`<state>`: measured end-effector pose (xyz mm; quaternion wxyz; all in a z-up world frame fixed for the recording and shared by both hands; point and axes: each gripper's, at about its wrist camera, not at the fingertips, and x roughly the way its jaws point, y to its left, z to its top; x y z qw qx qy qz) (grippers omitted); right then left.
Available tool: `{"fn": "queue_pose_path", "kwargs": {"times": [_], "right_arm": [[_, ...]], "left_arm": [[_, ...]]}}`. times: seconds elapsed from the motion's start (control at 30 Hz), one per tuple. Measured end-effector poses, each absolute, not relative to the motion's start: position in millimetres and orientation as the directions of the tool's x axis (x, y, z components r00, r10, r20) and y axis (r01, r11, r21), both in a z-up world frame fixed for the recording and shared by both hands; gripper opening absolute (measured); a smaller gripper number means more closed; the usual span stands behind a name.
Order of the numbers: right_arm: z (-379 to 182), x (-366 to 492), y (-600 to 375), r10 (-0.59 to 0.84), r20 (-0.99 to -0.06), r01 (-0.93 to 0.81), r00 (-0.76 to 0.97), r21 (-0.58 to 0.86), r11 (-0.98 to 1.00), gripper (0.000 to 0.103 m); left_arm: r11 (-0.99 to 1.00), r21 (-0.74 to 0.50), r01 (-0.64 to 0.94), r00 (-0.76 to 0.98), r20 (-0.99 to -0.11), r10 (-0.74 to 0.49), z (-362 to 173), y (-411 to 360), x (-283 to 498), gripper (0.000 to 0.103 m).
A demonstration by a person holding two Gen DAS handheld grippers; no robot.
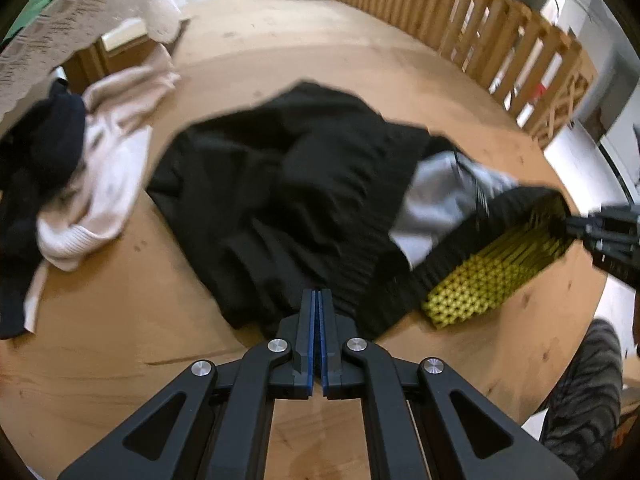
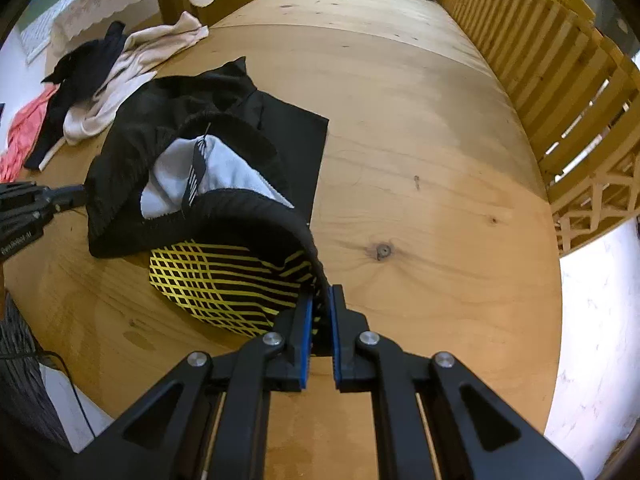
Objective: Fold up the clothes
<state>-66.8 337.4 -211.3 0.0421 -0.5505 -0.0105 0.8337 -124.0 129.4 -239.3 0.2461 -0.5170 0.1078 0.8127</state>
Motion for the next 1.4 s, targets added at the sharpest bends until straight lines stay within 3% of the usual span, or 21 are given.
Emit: {"fn": "queue_pose_path", "kwargs": {"times": [0.17, 0.37, 0.43, 0.53, 0.87, 1.27, 1.3, 1.4], "right_arm": [[-217, -66, 342, 0.060, -0.918, -0.059, -0.391, -0.040, -0.997, 0.008], [-219, -66, 347, 0.056, -0.920, -0.069, -0.388, -0.032, -0.997, 0.008], [-220, -66, 347, 0.057, -0.921, -0.069, -0.386, -0.033, -0.997, 0.008], [-221, -66, 345, 0.059, -0.923, -0.065, -0.380, -0.037, -0.997, 0.008], [-226, -68, 344, 0.061, -0.929, -0.066, -0.365, -0.040, -0.997, 0.008], [-234, -67, 346, 0.070, -0.931, -0.081, -0.357, -0.044, -0.996, 0.008], [-235, -67, 347, 0.070, -0.931, -0.083, -0.357, -0.043, -0.996, 0.008], [-235, -67, 348, 0.069, -0.932, -0.090, -0.356, -0.040, -0.995, 0.008]], "left_arm": [[-0.843, -0.030, -0.538, -0.319, -0.918, 0.236, -263, 139, -124, 0.003], [-0.842, 0.027, -0.539, -0.345, -0.919, 0.192, -275, 148, -126, 0.023], [-0.849, 0.055, -0.525, -0.367, -0.915, 0.167, -274, 148, -125, 0.035], [-0.864, 0.045, -0.501, -0.370, -0.914, 0.167, -270, 141, -122, 0.046], [-0.874, 0.022, -0.486, -0.338, -0.927, 0.164, -271, 132, -108, 0.052], [-0.856, -0.054, -0.514, -0.278, -0.934, 0.226, -275, 132, -98, 0.053], [-0.853, -0.061, -0.518, -0.275, -0.932, 0.234, -275, 132, -100, 0.050], [-0.852, -0.147, -0.502, -0.229, -0.927, 0.296, -272, 123, -111, 0.020]]}}
